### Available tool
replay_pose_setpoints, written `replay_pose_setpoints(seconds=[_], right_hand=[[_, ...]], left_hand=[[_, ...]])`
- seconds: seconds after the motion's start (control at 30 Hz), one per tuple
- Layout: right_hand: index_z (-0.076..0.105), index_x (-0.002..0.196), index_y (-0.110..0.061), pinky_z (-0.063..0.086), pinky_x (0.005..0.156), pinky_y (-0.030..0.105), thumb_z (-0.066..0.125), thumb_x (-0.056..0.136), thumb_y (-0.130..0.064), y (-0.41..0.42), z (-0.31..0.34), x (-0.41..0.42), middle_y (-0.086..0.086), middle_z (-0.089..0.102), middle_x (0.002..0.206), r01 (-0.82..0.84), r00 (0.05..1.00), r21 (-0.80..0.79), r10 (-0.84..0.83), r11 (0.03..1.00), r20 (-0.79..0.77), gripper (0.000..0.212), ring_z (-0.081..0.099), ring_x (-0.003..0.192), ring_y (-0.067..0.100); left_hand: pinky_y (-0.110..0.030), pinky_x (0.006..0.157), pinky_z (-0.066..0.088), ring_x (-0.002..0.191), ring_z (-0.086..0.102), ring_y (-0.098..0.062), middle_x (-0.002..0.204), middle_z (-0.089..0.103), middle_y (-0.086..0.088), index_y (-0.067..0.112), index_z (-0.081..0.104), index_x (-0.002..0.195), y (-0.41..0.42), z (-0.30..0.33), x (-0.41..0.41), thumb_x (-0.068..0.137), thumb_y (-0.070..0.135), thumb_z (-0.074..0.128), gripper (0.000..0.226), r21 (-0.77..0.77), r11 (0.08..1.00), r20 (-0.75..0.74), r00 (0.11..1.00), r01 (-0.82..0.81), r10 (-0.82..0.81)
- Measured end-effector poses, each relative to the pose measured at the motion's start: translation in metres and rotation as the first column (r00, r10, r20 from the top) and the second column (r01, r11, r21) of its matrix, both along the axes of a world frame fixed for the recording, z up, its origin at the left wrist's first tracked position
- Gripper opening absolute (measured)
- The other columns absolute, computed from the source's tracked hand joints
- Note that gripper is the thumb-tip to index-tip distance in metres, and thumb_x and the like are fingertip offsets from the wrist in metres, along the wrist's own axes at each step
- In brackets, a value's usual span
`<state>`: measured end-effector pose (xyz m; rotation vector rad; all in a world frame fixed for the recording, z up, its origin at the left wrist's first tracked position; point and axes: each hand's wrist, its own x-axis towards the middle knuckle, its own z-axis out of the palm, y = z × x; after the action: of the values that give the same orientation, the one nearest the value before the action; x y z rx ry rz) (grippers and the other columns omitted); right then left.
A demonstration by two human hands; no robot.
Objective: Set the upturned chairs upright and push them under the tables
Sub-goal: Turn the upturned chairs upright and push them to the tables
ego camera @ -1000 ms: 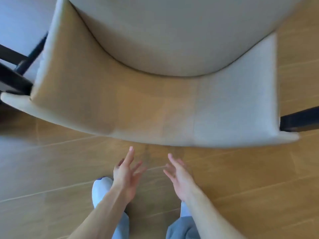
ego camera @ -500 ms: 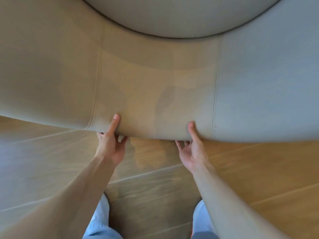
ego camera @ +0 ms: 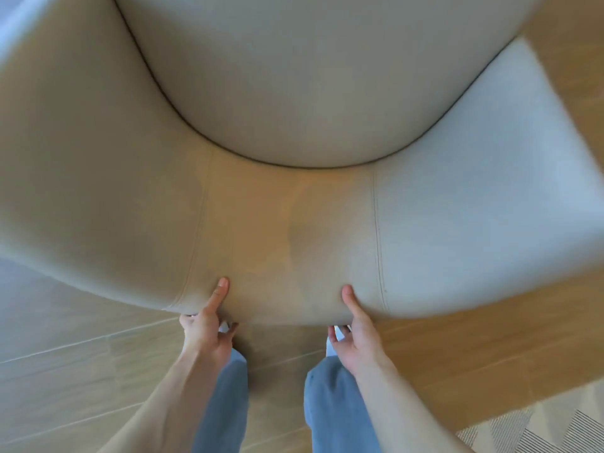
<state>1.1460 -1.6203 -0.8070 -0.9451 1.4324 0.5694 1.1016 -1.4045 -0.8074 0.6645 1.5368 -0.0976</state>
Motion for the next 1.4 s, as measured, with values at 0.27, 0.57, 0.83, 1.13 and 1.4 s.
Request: replay_pose_setpoints(seconds=[0.27, 0.57, 0.83, 1.13, 1.4], right_hand=[[0.051, 0.134, -0.015, 0.041, 0.062, 0.028, 0.088, 0.064, -0.054, 0.024, 0.196, -0.001, 0.007, 0.062, 0.131, -0.103, 0.984, -0.125, 0.082, 0.987, -0.16, 0.088, 0.057, 0.103, 0.026], [0.06, 0.128, -0.014, 0.04, 0.076, 0.037, 0.087, 0.062, -0.052, 0.059, 0.291, 0.126, 0.008, 0.061, 0.13, -0.151, 0.988, -0.278, 0.153, 0.949, -0.015, 0.08, 0.058, 0.094, 0.027], [0.05, 0.136, -0.009, 0.038, 0.078, 0.035, 0.073, 0.074, -0.063, 0.075, 0.332, 0.242, 0.006, 0.055, 0.132, -0.274, 0.94, -0.41, 0.332, 0.87, 0.075, 0.085, 0.054, 0.105, 0.029], [0.029, 0.127, -0.002, 0.056, 0.086, 0.052, 0.083, 0.068, -0.051, 0.099, 0.349, 0.361, 0.013, 0.044, 0.128, -0.093, 0.958, -0.541, 0.224, 0.836, 0.18, 0.094, 0.043, 0.075, 0.03], [0.028, 0.122, -0.004, 0.057, 0.083, 0.045, 0.076, 0.068, -0.055, 0.113, 0.346, 0.432, 0.015, 0.045, 0.123, -0.083, 0.958, -0.664, 0.243, 0.743, 0.152, 0.088, 0.038, 0.06, 0.023]], left_hand=[[-0.049, 0.089, 0.052, 0.118, 0.057, -0.025, 0.136, 0.054, 0.0, 0.02, 0.035, 0.137, 0.006, 0.203, 0.012, 0.061, 0.033, 0.095, 0.098, 0.126, 0.99, -0.205, 0.975, -0.065, 0.09], [-0.047, 0.099, 0.043, 0.116, 0.05, -0.036, 0.127, 0.045, -0.017, 0.007, 0.042, 0.121, 0.031, 0.31, 0.102, 0.066, 0.034, 0.09, 0.078, 0.625, 0.586, -0.325, 0.854, 0.516, -0.406], [-0.057, 0.121, 0.006, 0.146, 0.022, -0.026, 0.147, 0.035, 0.0, 0.023, 0.031, 0.15, 0.051, 0.339, 0.198, 0.063, 0.054, 0.084, 0.106, 0.514, -0.788, -0.814, -0.098, 0.337, -0.573], [-0.044, 0.121, 0.013, 0.133, 0.038, -0.025, 0.137, 0.039, -0.008, 0.019, 0.033, 0.143, 0.068, 0.346, 0.358, 0.067, 0.056, 0.079, 0.096, 0.397, -0.893, -0.897, -0.117, 0.21, -0.427], [-0.041, 0.115, 0.024, 0.117, 0.045, -0.026, 0.12, 0.049, -0.003, 0.02, 0.043, 0.13, 0.08, 0.347, 0.433, 0.063, 0.061, 0.08, 0.086, 0.436, -0.88, -0.879, -0.121, 0.188, -0.461]])
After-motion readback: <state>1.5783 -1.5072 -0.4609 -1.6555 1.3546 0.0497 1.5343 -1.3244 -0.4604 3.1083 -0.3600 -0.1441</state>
